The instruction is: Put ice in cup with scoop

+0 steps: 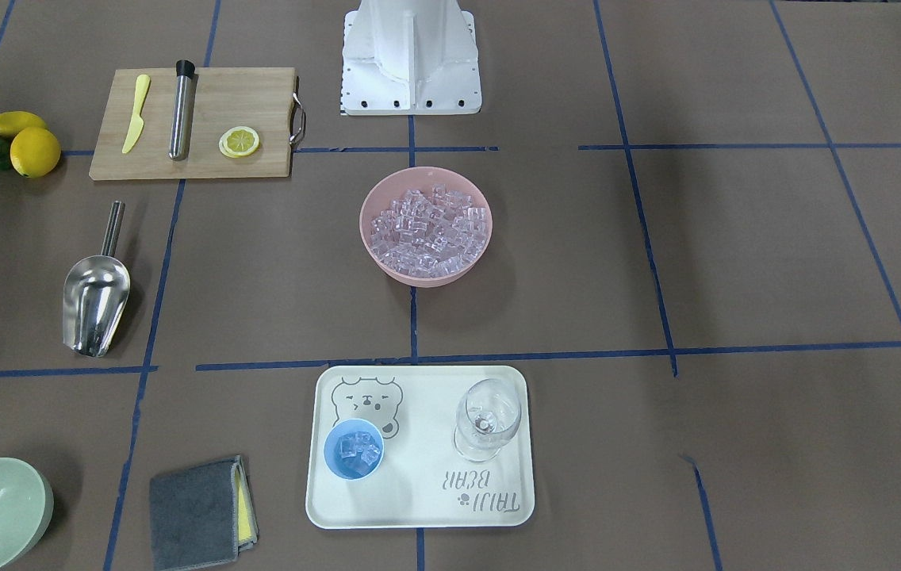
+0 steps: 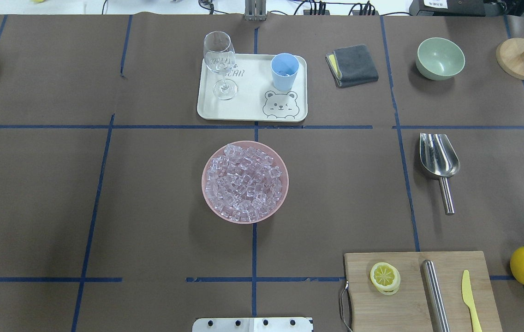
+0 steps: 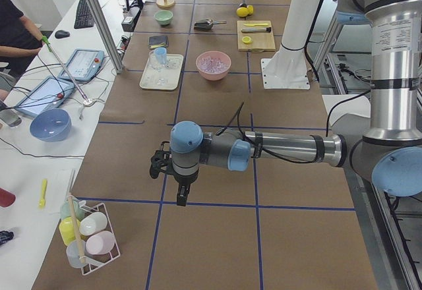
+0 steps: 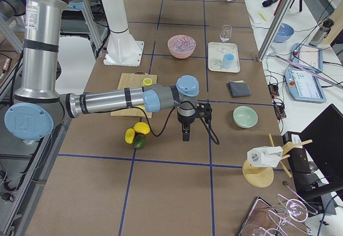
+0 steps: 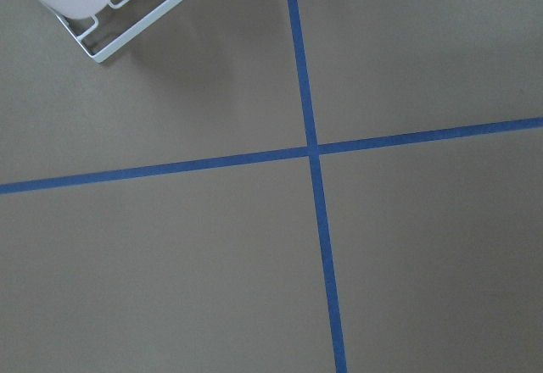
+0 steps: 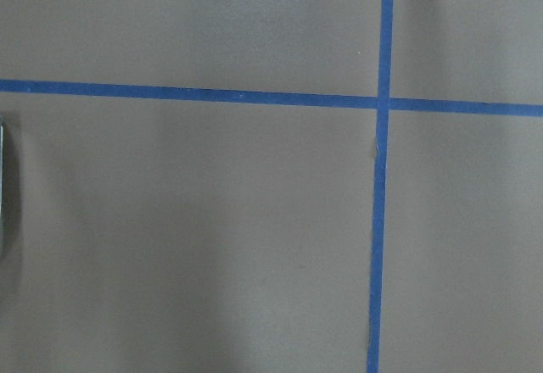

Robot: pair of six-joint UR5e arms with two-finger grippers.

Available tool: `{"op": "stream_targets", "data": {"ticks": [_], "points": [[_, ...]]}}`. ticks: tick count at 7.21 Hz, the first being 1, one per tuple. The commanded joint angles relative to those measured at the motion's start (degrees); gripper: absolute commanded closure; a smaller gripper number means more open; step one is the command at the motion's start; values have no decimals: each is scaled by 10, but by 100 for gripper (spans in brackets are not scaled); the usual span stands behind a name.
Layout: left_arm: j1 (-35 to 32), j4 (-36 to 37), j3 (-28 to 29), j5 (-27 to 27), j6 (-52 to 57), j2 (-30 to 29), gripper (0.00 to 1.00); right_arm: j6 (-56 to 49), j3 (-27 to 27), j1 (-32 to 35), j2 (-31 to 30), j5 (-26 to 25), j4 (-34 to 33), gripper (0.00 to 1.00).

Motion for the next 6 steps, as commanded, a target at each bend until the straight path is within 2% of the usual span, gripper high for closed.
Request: {"op": "stream_targets", "data": {"ticks": [1,3,5,6], "points": [[1,37,0,0,75,-4,0,-26,-9,15,-4,4,0,0],[-2,36,-1,1,88,-1,0,-22,-17,16,-6,21,0,0],[-2,102,-4,1,130,-13,0,-20,-27,16,-6,34,2,0],[-2,108,-3,0,136,-12,0,-19,-27,16,-6,35,2,0]]}}
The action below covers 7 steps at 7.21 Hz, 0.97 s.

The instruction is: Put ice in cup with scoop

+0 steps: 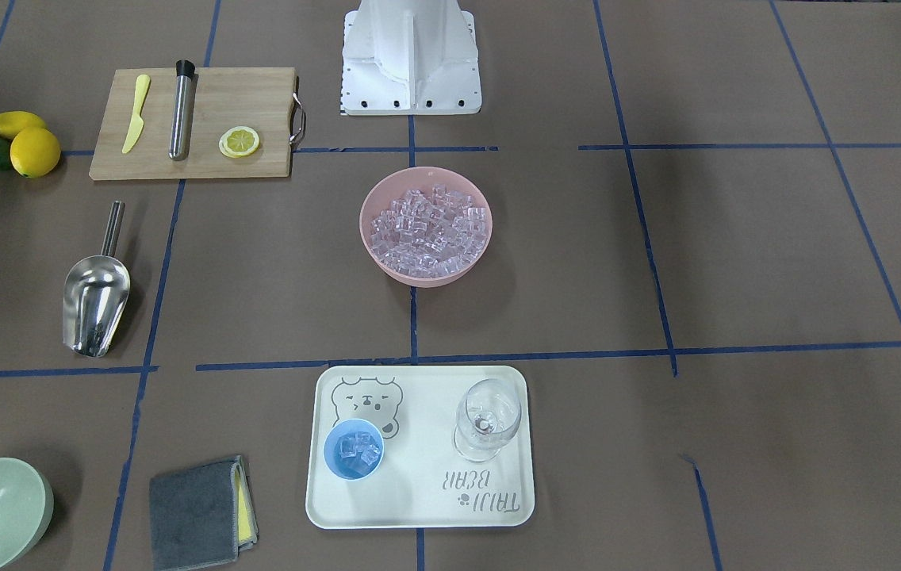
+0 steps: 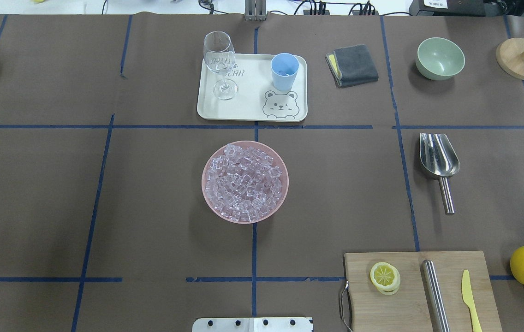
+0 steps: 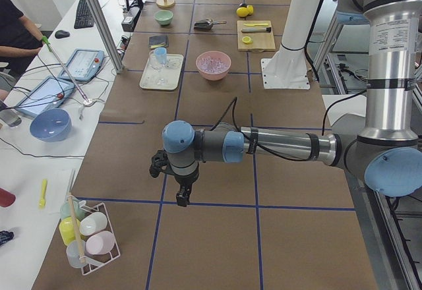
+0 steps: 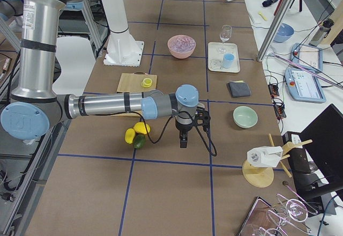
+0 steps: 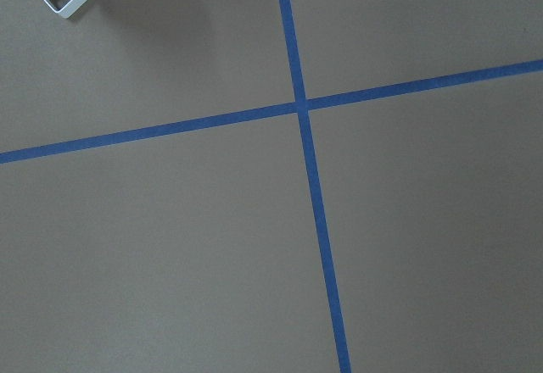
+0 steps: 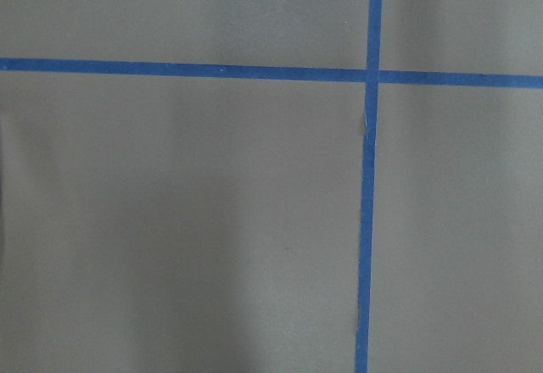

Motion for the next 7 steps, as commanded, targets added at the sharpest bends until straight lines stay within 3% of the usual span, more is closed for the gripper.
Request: {"op": "stream_targets", "data": {"ticks": [1,7], "points": [[0,26,1,0,12,-4,0,1,2,2,0,3,0,0],[0,41,12,-4,4,-9,0,-3,1,19,2,6,1,0]]}}
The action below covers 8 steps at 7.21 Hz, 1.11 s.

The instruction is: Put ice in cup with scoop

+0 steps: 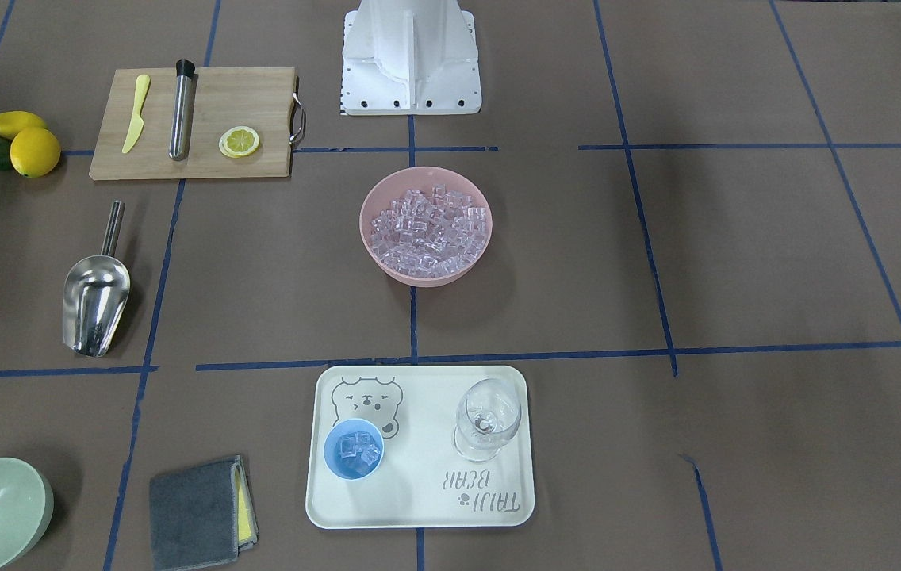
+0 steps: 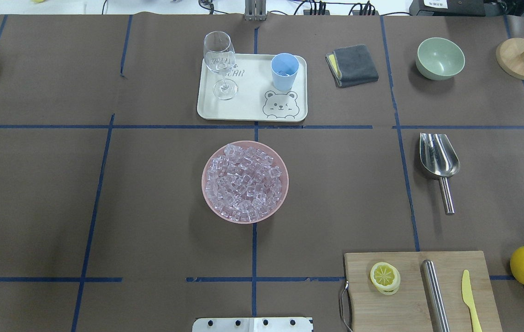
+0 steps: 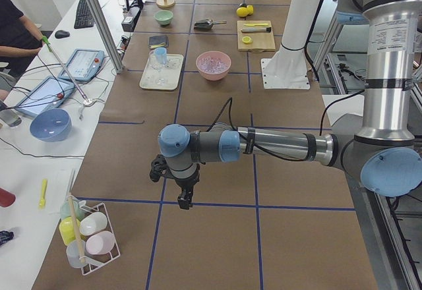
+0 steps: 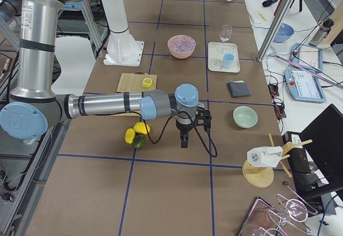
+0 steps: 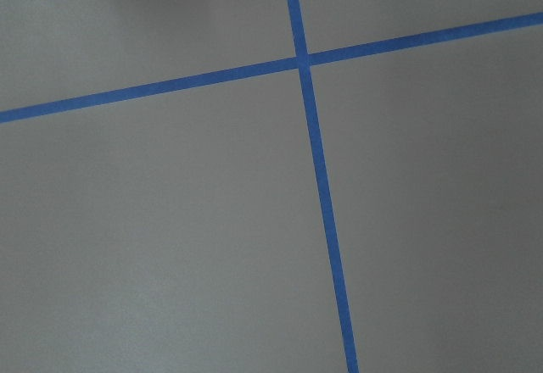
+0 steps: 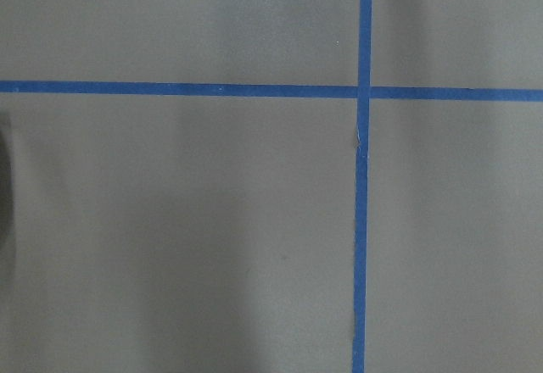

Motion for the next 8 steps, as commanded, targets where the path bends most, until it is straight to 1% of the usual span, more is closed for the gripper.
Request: {"op": "stream_targets", "data": {"ticks": [1,3,8], "points": [[0,11,0,-4,-2,1,0,0,0,0,-1,1,-1,0],[-2,13,-1,-4,-30,3,0,1,-7,0,-2,0,-3,0],[-2,10,-6,-2,-30,-2,0,1,-11,0,-2,-1,-2,0]]}}
